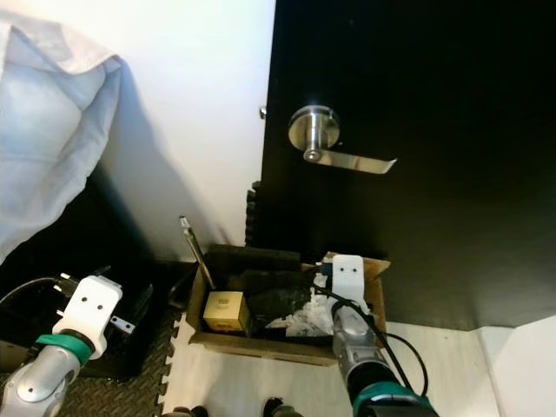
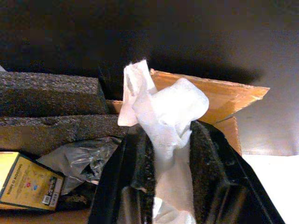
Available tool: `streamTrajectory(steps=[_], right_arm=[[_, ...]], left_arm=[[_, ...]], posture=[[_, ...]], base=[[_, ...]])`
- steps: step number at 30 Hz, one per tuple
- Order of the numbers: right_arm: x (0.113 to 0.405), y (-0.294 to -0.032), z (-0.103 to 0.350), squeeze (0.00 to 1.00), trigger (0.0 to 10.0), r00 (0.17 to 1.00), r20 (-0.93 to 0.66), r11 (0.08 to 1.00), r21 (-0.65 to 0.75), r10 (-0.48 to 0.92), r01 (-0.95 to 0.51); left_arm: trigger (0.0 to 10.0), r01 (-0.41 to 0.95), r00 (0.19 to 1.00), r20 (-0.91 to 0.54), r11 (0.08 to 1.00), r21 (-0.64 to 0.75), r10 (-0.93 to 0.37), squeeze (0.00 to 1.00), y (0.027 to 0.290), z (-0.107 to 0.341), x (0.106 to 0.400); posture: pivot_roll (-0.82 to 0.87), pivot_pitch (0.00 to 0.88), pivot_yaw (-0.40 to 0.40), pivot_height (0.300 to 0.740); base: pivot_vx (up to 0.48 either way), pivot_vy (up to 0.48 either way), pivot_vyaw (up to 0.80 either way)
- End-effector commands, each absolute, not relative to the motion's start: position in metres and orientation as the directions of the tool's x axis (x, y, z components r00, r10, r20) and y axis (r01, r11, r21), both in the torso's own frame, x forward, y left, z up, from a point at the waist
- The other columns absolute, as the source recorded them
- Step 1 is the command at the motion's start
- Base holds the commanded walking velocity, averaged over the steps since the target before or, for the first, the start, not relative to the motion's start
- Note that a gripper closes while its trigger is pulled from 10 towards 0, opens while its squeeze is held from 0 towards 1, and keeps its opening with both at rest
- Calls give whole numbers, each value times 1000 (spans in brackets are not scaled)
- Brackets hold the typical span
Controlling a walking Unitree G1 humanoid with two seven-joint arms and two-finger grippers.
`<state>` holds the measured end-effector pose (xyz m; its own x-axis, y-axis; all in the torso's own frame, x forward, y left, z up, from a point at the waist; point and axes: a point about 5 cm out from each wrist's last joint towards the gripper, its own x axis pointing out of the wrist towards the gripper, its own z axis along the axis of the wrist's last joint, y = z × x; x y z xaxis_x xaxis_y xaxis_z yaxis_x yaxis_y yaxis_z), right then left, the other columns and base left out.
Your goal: Clean up the room
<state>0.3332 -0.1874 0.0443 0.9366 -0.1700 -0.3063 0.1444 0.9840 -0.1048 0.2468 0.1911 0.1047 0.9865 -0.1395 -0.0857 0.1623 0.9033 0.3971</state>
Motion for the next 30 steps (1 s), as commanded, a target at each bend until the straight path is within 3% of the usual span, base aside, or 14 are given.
streamTrajectory(steps=[1, 9, 11, 12, 15, 16, 20, 21, 22, 23, 27, 30], right_arm=[[326, -188, 35, 1000, 10000, 929, -334, 986, -99, -158, 132], [329, -188, 38, 1000, 10000, 932, -323, 984, -117, -165, 134], [329, -189, 39, 949, 10000, 932, -317, 982, -130, -174, 139], [331, -191, 41, 0, 10000, 930, -308, 975, -158, -198, 155], [331, -192, 43, 0, 10000, 931, -304, 975, -152, -201, 160], [332, -192, 43, 1000, 10000, 936, -305, 982, -112, -178, 150], [333, -192, 45, 1000, 10000, 942, -294, 985, -110, -161, 134], [333, -195, 46, 816, 10000, 939, -284, 976, -155, -193, 154], [333, -195, 46, 816, 10000, 939, -284, 976, -155, -193, 154], [333, -198, 47, 0, 10000, 935, -276, 967, -186, -224, 177], [332, -201, 47, 0, 10000, 931, -277, 965, -180, -237, 192], [327, -192, 36, 0, 10000, 926, -344, 987, -72, -158, 142]], left_arm=[[10000, 173, 983, -122, 902, 395, -135, 0, 191, 97, 244], [10000, 169, 984, -123, 904, 392, -131, 0, 189, 97, 246], [10000, 170, 984, -124, 904, 391, -131, 0, 189, 96, 246], [10000, 172, 983, -127, 904, 391, -132, 0, 188, 95, 246], [10000, 174, 983, -127, 904, 390, -134, 0, 187, 94, 247], [10000, 175, 983, -128, 904, 390, -135, 0, 187, 94, 247], [10000, 178, 982, -126, 903, 390, -138, 0, 186, 95, 249], [10000, 179, 982, -125, 903, 390, -140, 0, 185, 95, 250], [10000, 179, 982, -125, 903, 390, -140, 0, 185, 95, 250], [10000, 180, 982, -124, 903, 390, -142, 0, 185, 94, 252], [10000, 176, 983, -121, 905, 387, -139, 0, 184, 92, 253], [10000, 158, 982, -157, 908, 387, -104, 0, 187, 82, 252]], posture=[[141, 201, 32, 740], [136, 190, 30, 740], [136, 190, 30, 740], [132, 183, 32, 740], [129, 176, 34, 740], [128, 174, 36, 740], [121, 170, 39, 740], [116, 165, 39, 740], [116, 165, 39, 740], [110, 156, 35, 740], [102, 131, 26, 740], [90, 61, 9, 740]], base=[[0, 0, 0], [0, 0, 0], [0, 0, 0], [0, 0, 0], [0, 0, 0], [0, 0, 0], [0, 0, 0], [0, 0, 0], [0, 0, 0], [0, 0, 0], [0, 0, 0], [0, 0, 0]])
